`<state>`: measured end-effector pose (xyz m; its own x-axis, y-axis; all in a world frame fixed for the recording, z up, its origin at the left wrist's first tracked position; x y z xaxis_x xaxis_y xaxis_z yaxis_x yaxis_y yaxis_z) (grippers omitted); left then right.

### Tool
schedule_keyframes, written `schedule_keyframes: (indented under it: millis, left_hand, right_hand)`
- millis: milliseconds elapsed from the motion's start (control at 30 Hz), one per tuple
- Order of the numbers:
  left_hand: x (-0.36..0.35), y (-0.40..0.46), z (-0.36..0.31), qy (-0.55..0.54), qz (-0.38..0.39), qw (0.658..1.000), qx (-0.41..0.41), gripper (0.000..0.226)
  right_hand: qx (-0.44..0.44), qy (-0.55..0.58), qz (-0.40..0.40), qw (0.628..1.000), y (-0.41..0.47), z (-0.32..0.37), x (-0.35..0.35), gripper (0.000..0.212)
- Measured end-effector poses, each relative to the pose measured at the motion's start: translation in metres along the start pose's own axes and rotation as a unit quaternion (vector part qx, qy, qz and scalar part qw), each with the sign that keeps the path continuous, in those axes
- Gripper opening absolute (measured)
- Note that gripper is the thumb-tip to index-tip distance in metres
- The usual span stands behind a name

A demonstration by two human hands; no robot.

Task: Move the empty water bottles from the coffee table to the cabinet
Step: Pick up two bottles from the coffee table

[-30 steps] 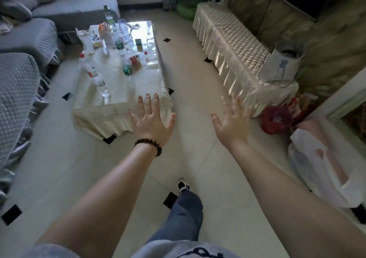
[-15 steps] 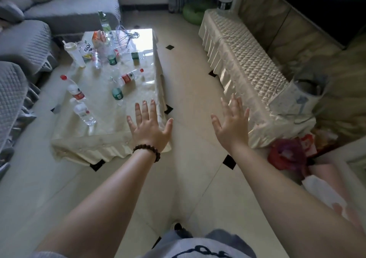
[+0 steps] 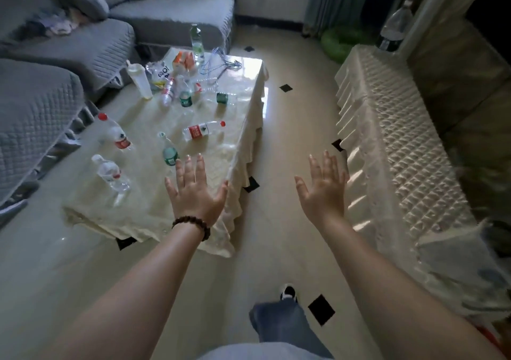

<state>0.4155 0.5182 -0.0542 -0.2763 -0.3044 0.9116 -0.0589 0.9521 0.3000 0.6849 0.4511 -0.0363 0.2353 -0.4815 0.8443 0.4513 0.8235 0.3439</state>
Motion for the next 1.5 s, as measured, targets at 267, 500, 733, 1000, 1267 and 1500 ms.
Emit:
schedule_keyframes:
  millis: [267, 500, 733, 1000, 1267, 1500]
  left_hand:
    - [-0.019, 0.056, -0.026, 0.008, -0.028, 0.99, 0.136, 0.08]
    - [-0.038, 0.106, 0.002, 0.037, -0.055, 0.973, 0.221, 0.079]
    - [-0.08, 0.163, 0.052, 0.039, -0.088, 0.945, 0.313, 0.078]
    - [-0.13, 0.242, 0.097, 0.013, -0.089, 0.909, 0.407, 0.079]
    - [-0.176, 0.285, 0.136, -0.074, -0.119, 0.859, 0.492, 0.082]
    - [-0.256, 0.278, 0.163, -0.193, -0.133, 0.725, 0.648, 0.097]
  right_hand:
    - [0.082, 0.06, 0.093, 0.99, 0.118, 0.015, -0.057, 0.059]
    - [0.172, 0.101, 0.154, 0.968, 0.183, 0.072, -0.129, 0.06]
    - [0.274, 0.09, 0.212, 0.934, 0.242, 0.148, -0.231, 0.061]
    - [0.347, 0.075, 0.267, 0.896, 0.322, 0.228, -0.323, 0.059]
    - [0.388, 0.064, 0.317, 0.863, 0.363, 0.276, -0.404, 0.058]
    - [0.458, 0.059, 0.398, 0.793, 0.362, 0.303, -0.5, 0.06]
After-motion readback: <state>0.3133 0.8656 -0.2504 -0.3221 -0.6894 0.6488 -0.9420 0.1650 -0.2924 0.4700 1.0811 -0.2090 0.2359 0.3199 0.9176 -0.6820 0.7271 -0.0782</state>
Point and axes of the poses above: each hand's wrist, its own y-axis towards the middle knuckle, its own x-axis out of the back of the hand, z = x × y, the point moved 7 cm from there along y, towards the middle knuckle, and after that the axes turned 13 degrees about -z, right-handed, at the moved point
